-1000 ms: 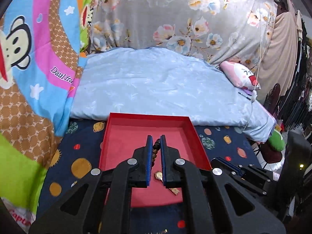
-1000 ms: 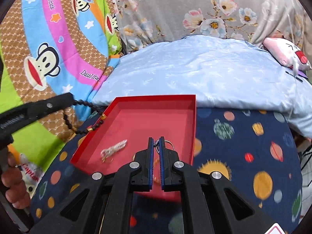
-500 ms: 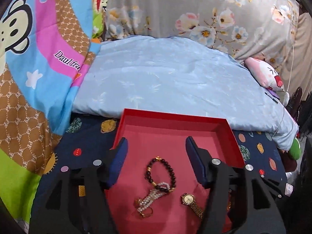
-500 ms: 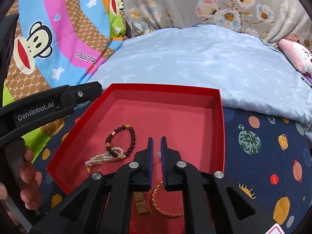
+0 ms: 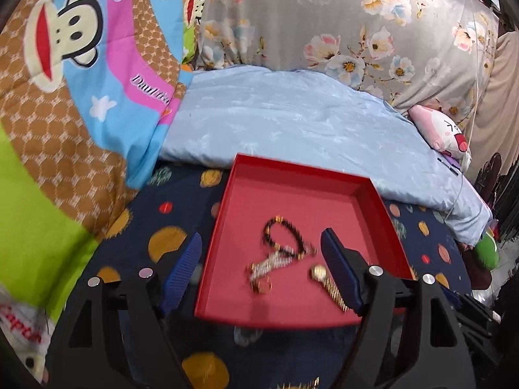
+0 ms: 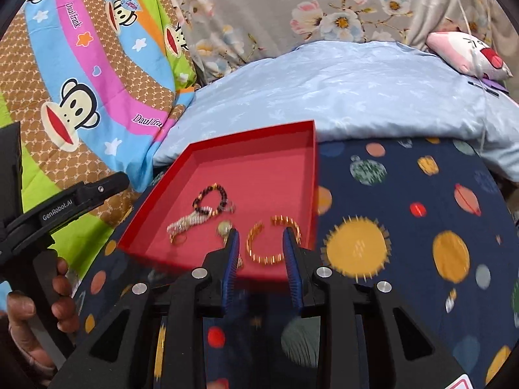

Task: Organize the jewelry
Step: 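Withdraw both tools toward the hoop earrings and gold pendants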

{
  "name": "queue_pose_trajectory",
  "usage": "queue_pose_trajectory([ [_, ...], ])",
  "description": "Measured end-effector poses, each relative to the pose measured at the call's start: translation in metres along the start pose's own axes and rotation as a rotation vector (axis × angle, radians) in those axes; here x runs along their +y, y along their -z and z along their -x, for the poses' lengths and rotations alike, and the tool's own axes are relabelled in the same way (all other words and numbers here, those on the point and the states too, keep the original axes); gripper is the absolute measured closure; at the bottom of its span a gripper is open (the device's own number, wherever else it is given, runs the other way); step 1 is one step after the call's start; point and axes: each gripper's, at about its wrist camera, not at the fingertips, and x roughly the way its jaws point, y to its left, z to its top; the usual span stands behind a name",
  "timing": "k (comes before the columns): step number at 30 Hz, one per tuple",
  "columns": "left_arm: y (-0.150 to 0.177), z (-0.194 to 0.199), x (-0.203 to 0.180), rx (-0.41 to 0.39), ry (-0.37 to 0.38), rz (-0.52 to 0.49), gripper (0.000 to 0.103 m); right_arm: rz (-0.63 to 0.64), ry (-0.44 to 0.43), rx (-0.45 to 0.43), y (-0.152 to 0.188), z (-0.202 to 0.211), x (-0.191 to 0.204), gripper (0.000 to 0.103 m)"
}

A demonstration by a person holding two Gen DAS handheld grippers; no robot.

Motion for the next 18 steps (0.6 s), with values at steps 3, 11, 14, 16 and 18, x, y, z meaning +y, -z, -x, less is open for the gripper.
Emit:
queue_pose_trajectory([
  [3, 0.029, 0.015, 0.002, 0.028, -0.007, -0.004, 0.03, -0.016, -0.012, 0.023, 0.022, 0.017, 0.0, 0.076],
  [11, 0.107, 0.044, 0.006, 0.147, -0.016, -0.031, 0.03, 0.025, -0.013, 0.102, 0.079, 0.042, 0.016, 0.075],
  [14, 0.125, 0.049, 0.008, 0.179, -0.018, -0.025, 0.03, 0.041, -0.015, 0.128, 0.095, 0.043, 0.024, 0.075],
  [16, 0.133, 0.05, 0.01, 0.194, -0.023, -0.02, 0.03, 0.046, -0.022, 0.141, 0.103, 0.042, 0.028, 0.075],
  [18, 0.138, 0.05, 0.013, 0.198, -0.029, -0.015, 0.03, 0.053, -0.023, 0.152, 0.11, 0.042, 0.032, 0.075],
])
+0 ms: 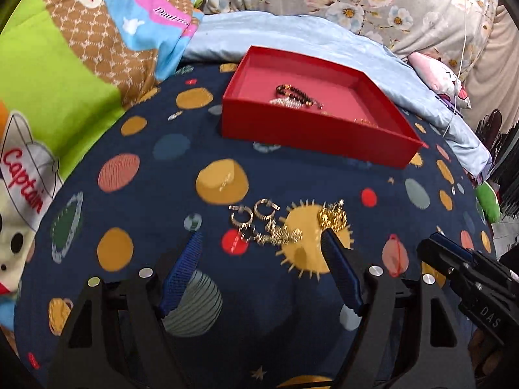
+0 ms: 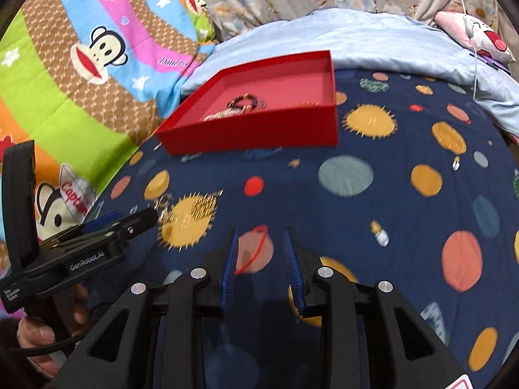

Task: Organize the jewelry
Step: 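Withdraw both tools toward the hoop earrings and gold pendants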

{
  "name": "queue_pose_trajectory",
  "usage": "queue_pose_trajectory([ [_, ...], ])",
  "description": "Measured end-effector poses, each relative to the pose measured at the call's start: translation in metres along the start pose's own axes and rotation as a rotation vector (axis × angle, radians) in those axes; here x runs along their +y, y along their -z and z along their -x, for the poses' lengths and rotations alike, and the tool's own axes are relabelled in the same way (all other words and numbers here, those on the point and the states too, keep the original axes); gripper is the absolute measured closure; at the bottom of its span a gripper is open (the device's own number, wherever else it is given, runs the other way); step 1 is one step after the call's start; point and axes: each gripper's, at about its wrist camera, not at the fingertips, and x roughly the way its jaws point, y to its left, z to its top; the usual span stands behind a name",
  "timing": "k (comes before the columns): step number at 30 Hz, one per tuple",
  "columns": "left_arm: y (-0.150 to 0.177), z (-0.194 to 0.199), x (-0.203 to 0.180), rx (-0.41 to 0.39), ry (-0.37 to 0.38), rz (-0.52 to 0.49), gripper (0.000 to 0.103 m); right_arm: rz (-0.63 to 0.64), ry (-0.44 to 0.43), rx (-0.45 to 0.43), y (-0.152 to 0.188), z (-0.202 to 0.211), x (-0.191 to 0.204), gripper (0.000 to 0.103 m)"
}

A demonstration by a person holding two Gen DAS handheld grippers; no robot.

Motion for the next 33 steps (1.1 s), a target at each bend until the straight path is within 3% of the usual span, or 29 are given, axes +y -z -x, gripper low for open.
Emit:
queue_pose_trajectory([
  [6, 0.004, -0.001, 0.007, -0.01, -0.009, 0.017, 0.032, 0.022, 0.013, 0.021, 0.01, -0.007, 0.007, 0.074],
  [11, 0.005, -0.008, 0.015, 0.005, -0.017, 0.042, 0.039, 0.028, 0.015, 0.036, 0.014, -0.012, 0.008, 0.074],
  [14, 0.005, -0.009, 0.016, 0.003, -0.027, 0.041, 0.046, 0.03, 0.011, 0.036, 0.014, -0.012, 0.009, 0.071],
  [21, -0.001, -0.017, 0.006, 0.006, -0.045, 0.004, 0.05, 0.039, 0.012, 0.036, 0.014, -0.014, 0.013, 0.065],
  [25, -0.001, -0.021, 0.0, 0.002, -0.086, -0.033, 0.063, 0.037, 0.009, 0.036, 0.014, -0.014, 0.013, 0.064],
  [29, -0.001, -0.02, 0.0, 0.003, -0.068, -0.046, 0.089, 0.035, 0.008, 0.037, 0.012, -0.015, 0.013, 0.064],
  [33, -0.001, -0.019, 0.0, 0.008, -0.041, -0.051, 0.09, 0.047, 0.012, 0.036, 0.001, -0.02, 0.016, 0.064],
])
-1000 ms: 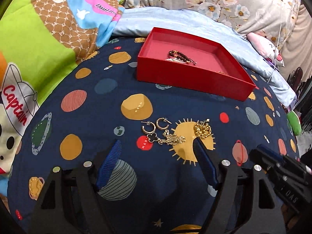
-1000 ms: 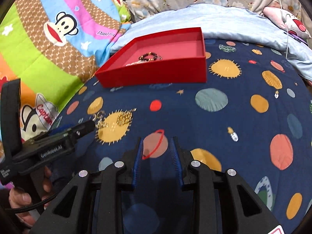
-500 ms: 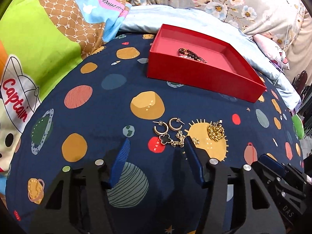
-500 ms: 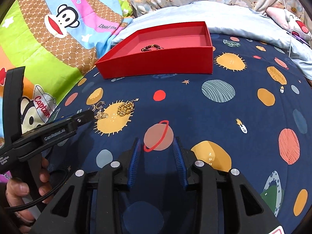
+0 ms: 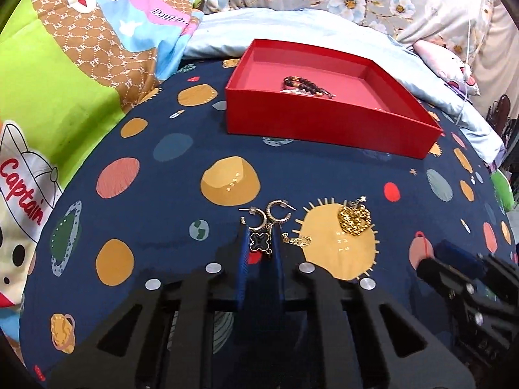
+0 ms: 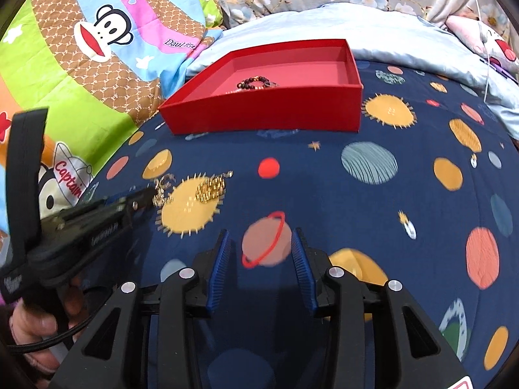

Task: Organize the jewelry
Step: 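Withdraw both tools toward the hoop earrings and gold pendants, then grasp the black clover pendant with the left tool while the right tool grasps the gold chain pendant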

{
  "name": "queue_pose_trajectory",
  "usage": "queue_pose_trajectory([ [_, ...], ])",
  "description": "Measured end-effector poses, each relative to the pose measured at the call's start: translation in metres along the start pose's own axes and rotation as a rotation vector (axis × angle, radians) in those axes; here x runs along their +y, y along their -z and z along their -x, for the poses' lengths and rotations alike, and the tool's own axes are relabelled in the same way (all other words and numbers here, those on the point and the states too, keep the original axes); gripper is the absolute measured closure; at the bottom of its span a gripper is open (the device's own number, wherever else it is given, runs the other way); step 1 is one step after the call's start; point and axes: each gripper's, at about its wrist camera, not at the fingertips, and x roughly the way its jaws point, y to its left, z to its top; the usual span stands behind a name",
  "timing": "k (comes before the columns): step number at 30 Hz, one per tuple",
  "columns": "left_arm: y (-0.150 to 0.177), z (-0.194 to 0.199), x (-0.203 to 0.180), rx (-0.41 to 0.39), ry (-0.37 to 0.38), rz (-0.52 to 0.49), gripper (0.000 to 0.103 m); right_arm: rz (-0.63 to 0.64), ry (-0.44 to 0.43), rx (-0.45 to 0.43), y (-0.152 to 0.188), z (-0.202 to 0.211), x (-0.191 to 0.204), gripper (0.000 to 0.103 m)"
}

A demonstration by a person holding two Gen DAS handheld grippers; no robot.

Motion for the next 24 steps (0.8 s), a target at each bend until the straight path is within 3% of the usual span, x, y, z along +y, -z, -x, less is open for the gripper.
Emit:
queue_pose_trajectory([
  [5, 0.002, 0.006, 0.004, 0.016, 0.055, 0.031, 0.09, 0.023, -0.038, 0.022, -0.018, -0.013, 0.01, 0.065],
  [14, 0.005, 0.012, 0.018, 0.018, 0.053, 0.066, 0.09, 0.07, -0.067, 0.064, -0.037, -0.044, 0.033, 0.068],
  [17, 0.005, 0.016, 0.021, 0.016, 0.054, 0.073, 0.09, 0.081, -0.055, 0.066, -0.04, -0.049, 0.035, 0.076],
  [19, 0.005, 0.018, 0.023, 0.016, 0.057, 0.076, 0.09, 0.089, -0.051, 0.072, -0.041, -0.051, 0.036, 0.09],
  [21, 0.005, 0.019, 0.023, 0.016, 0.057, 0.078, 0.09, 0.095, -0.05, 0.075, -0.041, -0.052, 0.037, 0.096],
  [24, 0.005, 0.019, 0.023, 0.017, 0.058, 0.078, 0.09, 0.112, -0.049, 0.065, -0.039, -0.049, 0.039, 0.1],
])
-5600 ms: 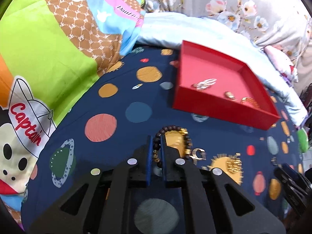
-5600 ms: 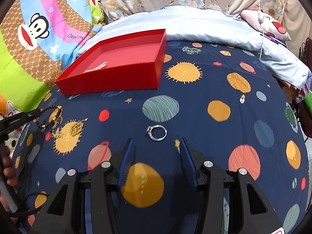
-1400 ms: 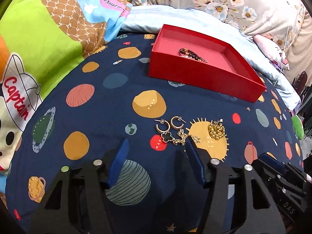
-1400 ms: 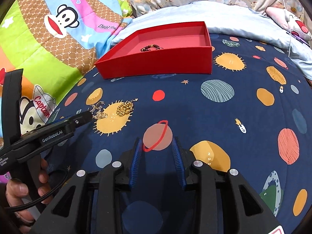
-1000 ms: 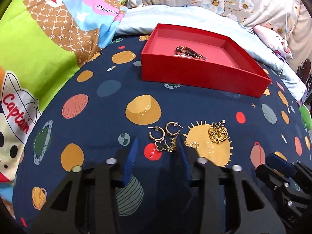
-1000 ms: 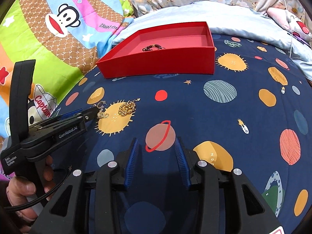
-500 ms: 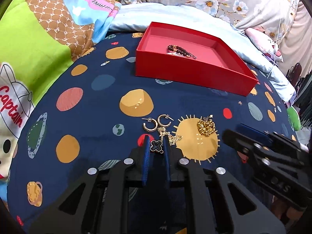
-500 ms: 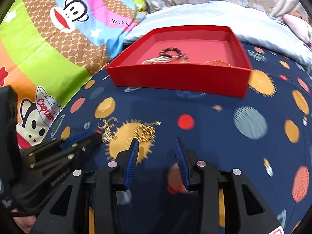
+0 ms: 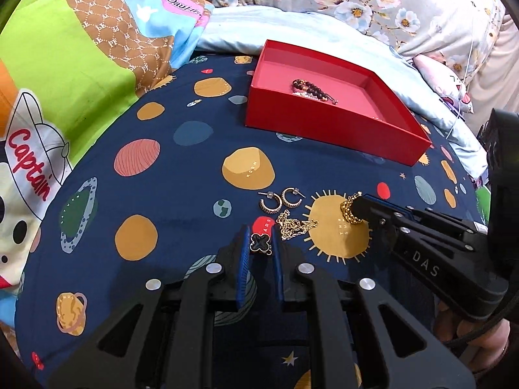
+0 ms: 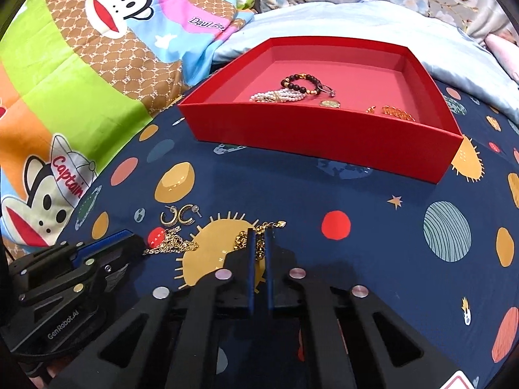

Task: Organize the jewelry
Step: 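Grasp the black clover pendant with the left tool while the right tool grasps the gold chain pendant, then carry both pendants into the red tray and open both tools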

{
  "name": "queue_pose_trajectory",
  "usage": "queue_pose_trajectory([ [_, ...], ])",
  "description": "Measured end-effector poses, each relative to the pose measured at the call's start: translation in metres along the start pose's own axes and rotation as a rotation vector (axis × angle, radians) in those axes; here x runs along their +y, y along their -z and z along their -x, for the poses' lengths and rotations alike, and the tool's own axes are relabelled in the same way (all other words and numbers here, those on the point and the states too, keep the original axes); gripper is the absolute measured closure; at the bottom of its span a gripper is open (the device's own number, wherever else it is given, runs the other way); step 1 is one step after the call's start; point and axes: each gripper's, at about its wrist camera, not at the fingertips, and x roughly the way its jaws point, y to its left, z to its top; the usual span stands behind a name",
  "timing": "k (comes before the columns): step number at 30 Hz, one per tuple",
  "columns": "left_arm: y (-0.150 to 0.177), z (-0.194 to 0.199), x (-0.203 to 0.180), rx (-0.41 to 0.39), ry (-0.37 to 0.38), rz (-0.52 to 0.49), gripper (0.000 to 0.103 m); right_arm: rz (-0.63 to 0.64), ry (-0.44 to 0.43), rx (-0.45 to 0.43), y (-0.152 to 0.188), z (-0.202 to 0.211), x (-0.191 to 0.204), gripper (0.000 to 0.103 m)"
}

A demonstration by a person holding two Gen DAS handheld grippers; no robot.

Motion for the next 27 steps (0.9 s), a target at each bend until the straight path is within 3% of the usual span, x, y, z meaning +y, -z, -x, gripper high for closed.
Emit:
queue_pose_trajectory([
  [18, 0.0, 0.014, -0.016, -0.019, 0.027, -0.04, 0.09, -0.11, -0.004, -0.073, 0.021, 0.059, -0.028, 0.1],
  [27, -0.027, 0.045, -0.036, -0.085, 0.081, -0.079, 0.09, -0.136, 0.027, -0.157, 0.007, 0.101, -0.045, 0.1],
])
